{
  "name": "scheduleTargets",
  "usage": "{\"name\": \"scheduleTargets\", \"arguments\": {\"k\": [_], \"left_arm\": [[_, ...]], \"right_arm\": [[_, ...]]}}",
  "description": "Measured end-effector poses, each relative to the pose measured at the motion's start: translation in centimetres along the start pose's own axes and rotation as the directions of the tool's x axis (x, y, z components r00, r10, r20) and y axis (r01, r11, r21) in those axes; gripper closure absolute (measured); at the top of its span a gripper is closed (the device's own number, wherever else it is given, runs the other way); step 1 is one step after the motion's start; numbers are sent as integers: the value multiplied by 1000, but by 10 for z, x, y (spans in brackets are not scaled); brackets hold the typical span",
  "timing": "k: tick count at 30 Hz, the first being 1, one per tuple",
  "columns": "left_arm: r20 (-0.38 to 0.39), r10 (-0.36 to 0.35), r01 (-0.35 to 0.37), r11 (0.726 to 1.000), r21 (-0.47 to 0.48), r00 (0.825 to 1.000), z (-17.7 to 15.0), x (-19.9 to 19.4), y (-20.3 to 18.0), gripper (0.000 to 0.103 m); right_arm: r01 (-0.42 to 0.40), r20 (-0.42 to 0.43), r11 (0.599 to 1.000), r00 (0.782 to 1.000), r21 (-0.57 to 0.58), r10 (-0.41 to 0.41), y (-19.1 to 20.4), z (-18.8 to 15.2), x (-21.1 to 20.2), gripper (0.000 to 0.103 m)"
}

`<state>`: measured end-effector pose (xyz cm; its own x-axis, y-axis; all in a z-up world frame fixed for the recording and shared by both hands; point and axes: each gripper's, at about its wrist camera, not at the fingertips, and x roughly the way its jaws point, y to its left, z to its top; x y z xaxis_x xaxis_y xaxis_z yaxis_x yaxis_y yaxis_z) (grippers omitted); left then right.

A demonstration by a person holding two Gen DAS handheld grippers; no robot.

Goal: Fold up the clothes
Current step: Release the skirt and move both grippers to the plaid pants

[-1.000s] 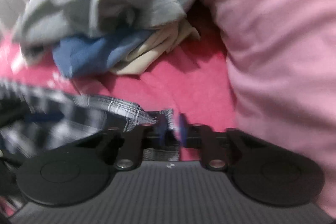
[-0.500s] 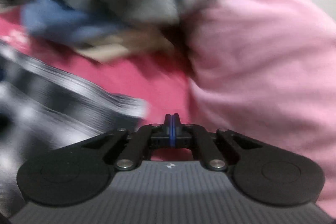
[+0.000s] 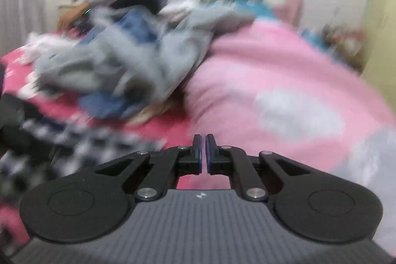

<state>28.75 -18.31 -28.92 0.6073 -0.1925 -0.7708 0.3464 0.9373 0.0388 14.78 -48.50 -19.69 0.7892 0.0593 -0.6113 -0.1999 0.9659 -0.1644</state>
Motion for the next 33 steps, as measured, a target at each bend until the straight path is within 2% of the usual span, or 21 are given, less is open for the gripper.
{"name": "scheduleTargets", "arguments": {"k": [3, 4, 6, 8, 9, 11, 12, 14, 16, 18, 21, 23, 25, 27, 29, 33], "left_arm": [[-60, -35, 33, 999, -36, 998, -10, -19, 12, 48], [-86, -64, 59, 996, -64, 994, -26, -32, 14, 48], [-138, -121, 105, 987, -122, 983, -57, -51, 17, 48], [-202, -162, 131, 978, -162, 966, -81, -56, 18, 48], [-224, -186, 145, 971, -190, 957, -96, -64, 18, 48], [-240, -237, 180, 955, -237, 941, -120, -84, 21, 48], [-243, -254, 190, 948, -257, 936, -131, -93, 22, 48], [-255, -275, 190, 931, -311, 927, -150, -115, 29, 48], [-263, -283, 176, 913, -367, 922, -171, -137, 43, 48], [-273, -263, 137, 903, -406, 926, -191, -159, 60, 48], [-292, -203, 52, 890, -452, 935, -224, -199, 91, 48], [-312, -152, -24, 868, -496, 938, -250, -222, 117, 48], [-346, -96, -111, 839, -533, 933, -277, -242, 142, 48], [-391, -27, -216, 797, -563, 920, -305, -260, 164, 48], [-426, 33, -309, 739, -599, 904, -332, -278, 183, 48], [-486, 111, -449, 599, -663, 867, -383, -299, 204, 48]], "right_arm": [[-95, -141, 995, 986, -15, 92, 25, -20, 3, 99], [-133, -167, 991, 977, -8, 130, 36, -30, 13, 99], [-208, -217, 978, 954, 10, 206, 58, -49, 32, 101], [-222, -334, 975, 917, 31, 219, 71, -75, 66, 101], [-196, -394, 980, 900, 18, 187, 73, -86, 78, 103], [-106, -375, 993, 919, 53, 118, 60, -93, 71, 103], [-13, -393, 993, 918, 117, 59, 48, -90, 59, 101], [89, -382, 977, 924, 195, -8, 31, -86, 23, 98], [85, -362, 980, 932, 179, -15, 37, -80, -17, 98], [68, -342, 988, 939, 141, -16, 52, -75, -54, 98], [-20, -307, 994, 950, 105, 52, 96, -71, -91, 97], [-107, -299, 991, 946, 83, 127, 139, -71, -96, 97], [-198, -300, 979, 931, 57, 206, 183, -71, -96, 93], [-310, -311, 951, 902, 14, 299, 232, -74, -90, 85], [-418, -327, 908, 862, -27, 387, 281, -77, -84, 82], [-469, -359, 876, 841, -111, 405, 328, -96, -81, 81]]}}
